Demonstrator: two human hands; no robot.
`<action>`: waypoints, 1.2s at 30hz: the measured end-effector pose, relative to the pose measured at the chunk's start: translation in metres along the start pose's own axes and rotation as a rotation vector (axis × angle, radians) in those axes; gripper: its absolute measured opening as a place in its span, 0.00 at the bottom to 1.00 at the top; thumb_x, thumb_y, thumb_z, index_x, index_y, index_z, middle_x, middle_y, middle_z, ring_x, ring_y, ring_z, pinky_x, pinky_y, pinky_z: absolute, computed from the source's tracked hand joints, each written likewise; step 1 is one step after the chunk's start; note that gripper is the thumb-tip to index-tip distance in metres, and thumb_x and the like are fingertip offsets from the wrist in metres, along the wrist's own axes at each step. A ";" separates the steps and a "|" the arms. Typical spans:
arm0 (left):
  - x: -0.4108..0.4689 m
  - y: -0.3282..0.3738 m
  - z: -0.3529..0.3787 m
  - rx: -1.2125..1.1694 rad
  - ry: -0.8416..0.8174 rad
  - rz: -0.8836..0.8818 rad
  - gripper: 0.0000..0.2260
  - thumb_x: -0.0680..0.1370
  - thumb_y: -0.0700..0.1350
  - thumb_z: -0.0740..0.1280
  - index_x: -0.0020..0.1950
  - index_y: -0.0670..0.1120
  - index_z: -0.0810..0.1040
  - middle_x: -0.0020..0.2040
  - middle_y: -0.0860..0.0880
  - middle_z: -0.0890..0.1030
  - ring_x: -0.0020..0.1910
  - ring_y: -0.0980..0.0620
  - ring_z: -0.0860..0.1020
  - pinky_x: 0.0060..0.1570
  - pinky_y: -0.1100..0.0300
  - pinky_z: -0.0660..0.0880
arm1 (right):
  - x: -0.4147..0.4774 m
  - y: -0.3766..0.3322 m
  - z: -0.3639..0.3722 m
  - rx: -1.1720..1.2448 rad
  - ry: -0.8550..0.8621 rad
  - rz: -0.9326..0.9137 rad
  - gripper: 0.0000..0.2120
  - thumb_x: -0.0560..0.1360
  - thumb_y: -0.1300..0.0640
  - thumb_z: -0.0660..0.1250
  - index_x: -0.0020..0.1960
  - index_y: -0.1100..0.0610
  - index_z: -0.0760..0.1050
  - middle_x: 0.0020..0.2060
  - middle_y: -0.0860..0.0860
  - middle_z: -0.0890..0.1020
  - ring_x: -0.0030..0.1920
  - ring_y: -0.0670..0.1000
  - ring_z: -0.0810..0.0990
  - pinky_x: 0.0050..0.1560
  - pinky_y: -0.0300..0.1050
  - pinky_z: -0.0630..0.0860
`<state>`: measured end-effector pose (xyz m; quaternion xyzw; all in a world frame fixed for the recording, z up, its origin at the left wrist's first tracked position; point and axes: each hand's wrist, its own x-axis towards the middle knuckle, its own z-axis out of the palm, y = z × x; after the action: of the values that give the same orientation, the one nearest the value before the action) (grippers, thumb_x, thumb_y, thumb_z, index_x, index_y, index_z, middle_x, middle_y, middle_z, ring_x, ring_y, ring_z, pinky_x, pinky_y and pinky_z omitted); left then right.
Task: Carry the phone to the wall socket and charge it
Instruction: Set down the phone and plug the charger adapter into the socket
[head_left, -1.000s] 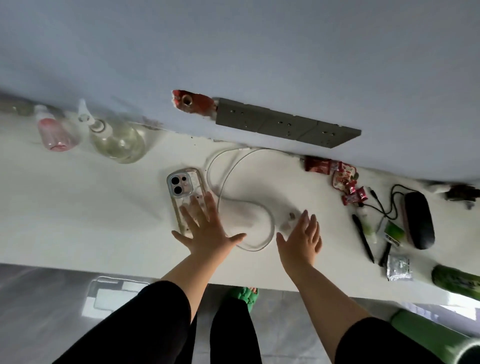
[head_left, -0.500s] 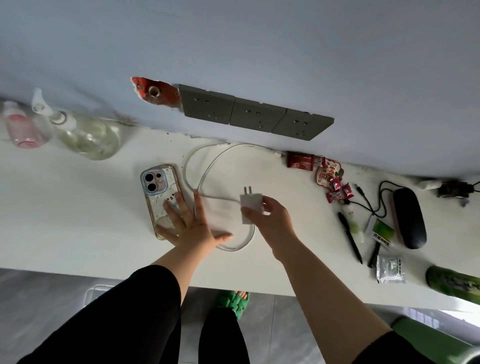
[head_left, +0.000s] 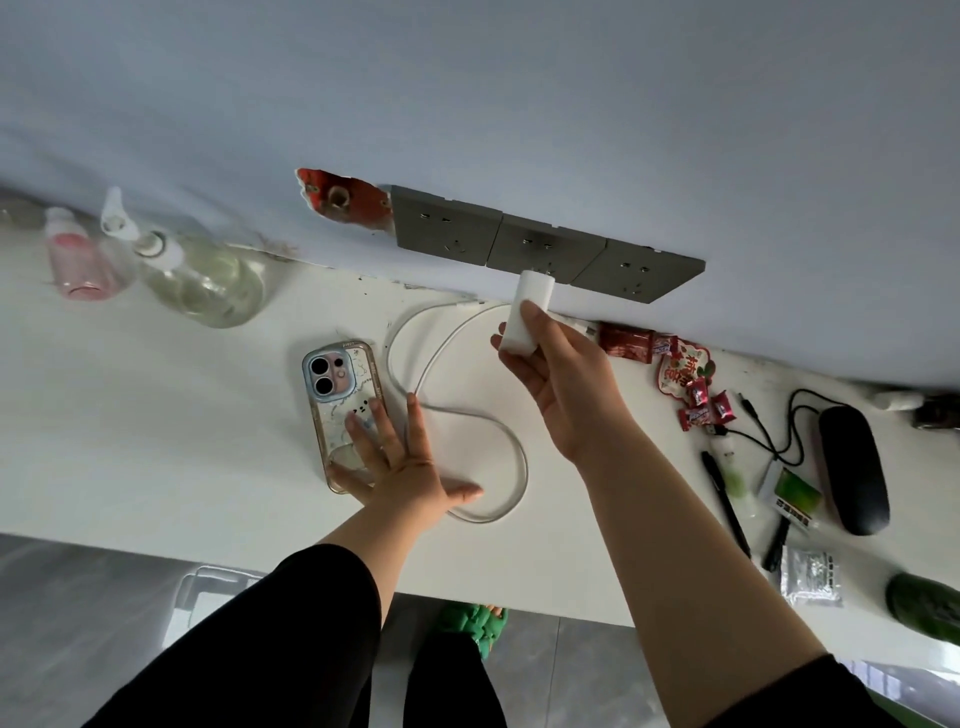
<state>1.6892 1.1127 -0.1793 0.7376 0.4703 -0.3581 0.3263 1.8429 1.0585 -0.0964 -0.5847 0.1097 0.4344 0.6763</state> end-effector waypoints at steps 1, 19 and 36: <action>0.000 0.000 0.000 -0.004 -0.003 0.005 0.62 0.58 0.74 0.67 0.58 0.58 0.13 0.63 0.49 0.15 0.67 0.38 0.20 0.63 0.26 0.35 | 0.001 -0.002 0.000 -0.008 0.004 -0.001 0.09 0.75 0.54 0.70 0.45 0.60 0.81 0.45 0.57 0.81 0.50 0.55 0.82 0.50 0.42 0.82; 0.001 0.000 -0.001 0.026 -0.016 -0.017 0.63 0.58 0.75 0.66 0.56 0.58 0.11 0.55 0.49 0.10 0.61 0.40 0.15 0.63 0.26 0.35 | 0.002 -0.018 0.007 -0.072 0.001 -0.007 0.14 0.76 0.50 0.68 0.50 0.61 0.79 0.47 0.61 0.80 0.31 0.50 0.80 0.34 0.40 0.79; 0.003 -0.002 0.001 -0.001 -0.009 0.013 0.63 0.57 0.74 0.68 0.57 0.59 0.12 0.57 0.50 0.10 0.67 0.38 0.20 0.63 0.25 0.36 | 0.005 -0.017 0.012 0.032 0.039 -0.020 0.14 0.74 0.51 0.71 0.49 0.63 0.80 0.47 0.61 0.80 0.32 0.49 0.79 0.35 0.38 0.79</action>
<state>1.6880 1.1144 -0.1829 0.7390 0.4642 -0.3589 0.3311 1.8532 1.0722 -0.0842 -0.5834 0.1240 0.4141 0.6876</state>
